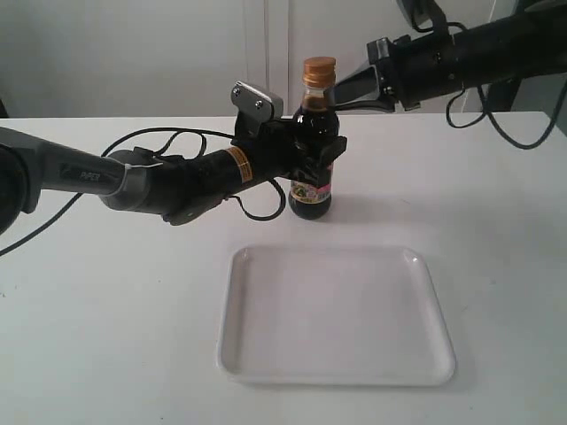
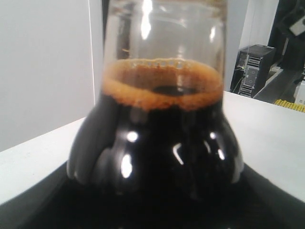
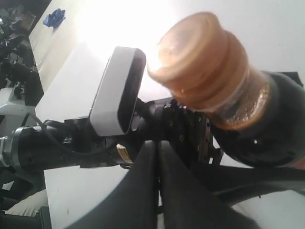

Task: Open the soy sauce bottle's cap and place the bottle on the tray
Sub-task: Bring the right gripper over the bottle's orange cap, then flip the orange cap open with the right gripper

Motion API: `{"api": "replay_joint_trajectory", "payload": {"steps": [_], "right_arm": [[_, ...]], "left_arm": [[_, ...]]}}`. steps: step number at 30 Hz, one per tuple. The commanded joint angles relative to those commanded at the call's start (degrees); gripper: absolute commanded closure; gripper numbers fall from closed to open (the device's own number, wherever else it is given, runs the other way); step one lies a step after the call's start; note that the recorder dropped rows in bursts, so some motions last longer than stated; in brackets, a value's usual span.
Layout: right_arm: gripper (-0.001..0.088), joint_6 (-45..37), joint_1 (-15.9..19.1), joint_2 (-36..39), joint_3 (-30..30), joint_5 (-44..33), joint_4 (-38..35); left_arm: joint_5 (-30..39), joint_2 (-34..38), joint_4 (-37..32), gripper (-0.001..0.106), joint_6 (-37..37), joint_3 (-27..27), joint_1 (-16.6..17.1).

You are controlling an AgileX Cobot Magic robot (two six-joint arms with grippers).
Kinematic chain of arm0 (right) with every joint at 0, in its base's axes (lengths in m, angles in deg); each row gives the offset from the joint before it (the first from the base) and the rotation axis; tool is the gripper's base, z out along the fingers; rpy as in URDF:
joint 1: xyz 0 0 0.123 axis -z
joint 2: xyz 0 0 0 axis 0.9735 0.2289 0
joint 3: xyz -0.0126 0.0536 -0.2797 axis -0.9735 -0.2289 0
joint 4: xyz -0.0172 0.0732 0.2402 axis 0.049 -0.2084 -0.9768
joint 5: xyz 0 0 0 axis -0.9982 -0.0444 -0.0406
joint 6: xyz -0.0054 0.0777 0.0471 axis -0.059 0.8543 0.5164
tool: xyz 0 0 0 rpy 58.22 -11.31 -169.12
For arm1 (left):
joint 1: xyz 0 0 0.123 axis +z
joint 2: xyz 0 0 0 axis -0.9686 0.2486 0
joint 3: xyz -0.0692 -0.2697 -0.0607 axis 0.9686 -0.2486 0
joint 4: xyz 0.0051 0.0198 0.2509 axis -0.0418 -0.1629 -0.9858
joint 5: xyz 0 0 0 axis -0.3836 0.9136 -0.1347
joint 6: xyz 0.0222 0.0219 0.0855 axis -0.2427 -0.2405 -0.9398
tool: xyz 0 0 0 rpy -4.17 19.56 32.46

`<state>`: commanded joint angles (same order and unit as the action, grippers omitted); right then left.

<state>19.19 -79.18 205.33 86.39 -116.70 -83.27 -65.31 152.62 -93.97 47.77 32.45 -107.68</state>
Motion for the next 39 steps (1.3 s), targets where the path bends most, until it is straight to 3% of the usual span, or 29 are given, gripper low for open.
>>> {"api": "replay_joint_trajectory", "payload": {"steps": [5, 23, 30, 39], "right_arm": [[0.0868, 1.83, -0.48, 1.85, 3.71, 0.00, 0.00], [0.0868, 3.27, -0.48, 1.98, 6.27, 6.19, -2.87], [0.0868, 4.32, -0.48, 1.98, 8.31, 7.36, -2.84], [0.0868, 4.92, -0.48, 1.98, 9.66, 14.93, -3.97]], "left_arm": [[0.00, 0.00, 0.00, 0.105, -0.35, 0.00, 0.00], [0.00, 0.00, -0.66, 0.105, -1.82, 0.00, 0.00], [0.00, 0.00, -4.00, 0.105, -3.66, 0.00, 0.00], [0.00, 0.00, -4.23, 0.105, -4.05, 0.00, 0.00]]}}
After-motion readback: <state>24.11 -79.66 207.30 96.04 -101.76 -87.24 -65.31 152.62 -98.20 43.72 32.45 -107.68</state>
